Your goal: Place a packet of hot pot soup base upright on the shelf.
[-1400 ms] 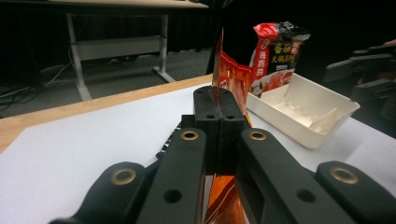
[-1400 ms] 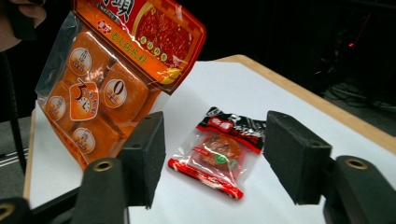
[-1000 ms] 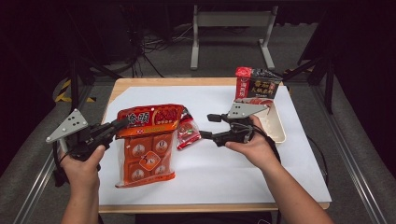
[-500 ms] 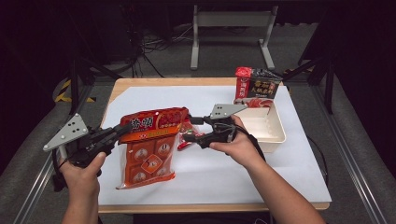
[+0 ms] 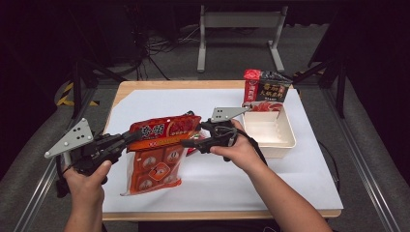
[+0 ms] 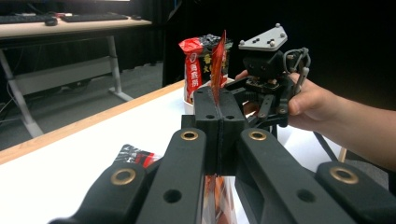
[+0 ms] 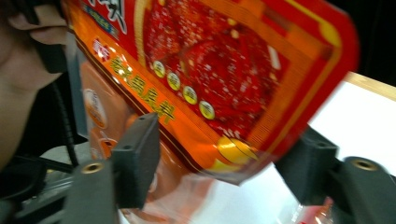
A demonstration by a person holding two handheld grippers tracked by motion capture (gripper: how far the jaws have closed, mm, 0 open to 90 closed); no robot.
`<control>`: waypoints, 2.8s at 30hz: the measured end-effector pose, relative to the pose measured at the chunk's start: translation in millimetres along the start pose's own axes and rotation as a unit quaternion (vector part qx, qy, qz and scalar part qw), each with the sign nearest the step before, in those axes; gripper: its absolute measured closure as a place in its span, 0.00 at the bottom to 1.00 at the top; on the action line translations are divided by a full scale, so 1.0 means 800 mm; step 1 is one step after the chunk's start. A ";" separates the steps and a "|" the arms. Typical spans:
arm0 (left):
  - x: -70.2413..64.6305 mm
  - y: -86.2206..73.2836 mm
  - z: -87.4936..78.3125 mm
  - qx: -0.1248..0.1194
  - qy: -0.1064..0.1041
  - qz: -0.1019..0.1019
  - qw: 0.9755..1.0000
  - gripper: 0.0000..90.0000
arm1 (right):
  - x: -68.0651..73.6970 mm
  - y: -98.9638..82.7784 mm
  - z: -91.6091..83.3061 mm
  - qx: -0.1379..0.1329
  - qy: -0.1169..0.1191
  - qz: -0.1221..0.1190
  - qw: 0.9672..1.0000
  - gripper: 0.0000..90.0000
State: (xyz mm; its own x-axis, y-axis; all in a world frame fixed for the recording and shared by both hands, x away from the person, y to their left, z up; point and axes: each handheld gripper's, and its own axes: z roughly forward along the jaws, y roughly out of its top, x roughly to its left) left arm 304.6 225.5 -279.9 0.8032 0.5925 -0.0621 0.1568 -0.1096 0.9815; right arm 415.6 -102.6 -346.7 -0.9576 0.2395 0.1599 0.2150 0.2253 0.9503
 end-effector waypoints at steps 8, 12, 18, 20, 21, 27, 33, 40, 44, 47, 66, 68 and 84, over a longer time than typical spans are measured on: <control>-0.005 0.002 0.000 -0.003 -0.006 0.003 1.000 1.00 | -0.003 0.005 -0.009 0.006 0.012 0.009 1.000 0.63; -0.006 0.003 0.001 -0.006 -0.009 0.003 1.000 1.00 | -0.004 0.004 -0.012 0.003 0.018 0.010 1.000 0.65; -0.005 0.002 0.002 -0.007 -0.014 0.001 1.000 1.00 | -0.005 0.002 -0.014 0.001 0.026 0.009 1.000 0.65; -0.004 0.002 0.003 -0.007 -0.014 -0.001 1.000 1.00 | -0.005 0.002 -0.014 0.000 0.027 0.007 1.000 0.67; -0.004 0.001 0.003 -0.008 -0.015 0.000 1.000 1.00 | -0.005 0.002 -0.014 -0.001 0.029 0.004 1.000 0.71; -0.010 0.004 0.006 -0.010 -0.017 0.005 1.000 1.00 | 0.011 0.011 -0.016 0.019 0.027 -0.048 0.998 1.00; -0.012 0.006 0.001 -0.026 -0.018 0.004 0.999 1.00 | 0.020 0.024 -0.027 0.005 0.007 -0.066 0.998 1.00; -0.009 0.004 0.005 -0.033 -0.010 -0.001 0.999 0.98 | 0.030 0.043 -0.045 0.000 -0.019 -0.078 0.997 1.00; -0.009 0.004 0.007 -0.035 -0.006 -0.002 0.999 0.92 | 0.032 0.052 -0.056 0.005 -0.028 -0.082 0.996 1.00; -0.008 0.004 0.009 -0.036 0.001 -0.004 0.999 0.82 | 0.033 0.056 -0.062 0.009 -0.036 -0.085 0.996 1.00; 0.013 -0.008 0.016 -0.018 0.039 -0.039 0.998 0.51 | 0.021 0.095 -0.140 0.010 -0.127 -0.070 0.989 1.00; 0.016 -0.010 0.017 -0.014 0.044 -0.042 0.998 0.51 | 0.020 0.097 -0.145 0.009 -0.133 -0.068 0.989 1.00; 0.033 -0.022 0.020 0.008 0.075 -0.050 0.996 0.48 | 0.000 0.110 -0.200 -0.003 -0.198 -0.037 0.980 1.00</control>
State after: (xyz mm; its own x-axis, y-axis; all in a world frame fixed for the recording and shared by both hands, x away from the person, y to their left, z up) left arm 332.6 230.4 -301.6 0.6879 0.7141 -0.1297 0.2413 -0.0564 0.9688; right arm 403.7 -233.6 -220.1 -0.8209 0.5706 -0.0241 0.1462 0.2508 0.9569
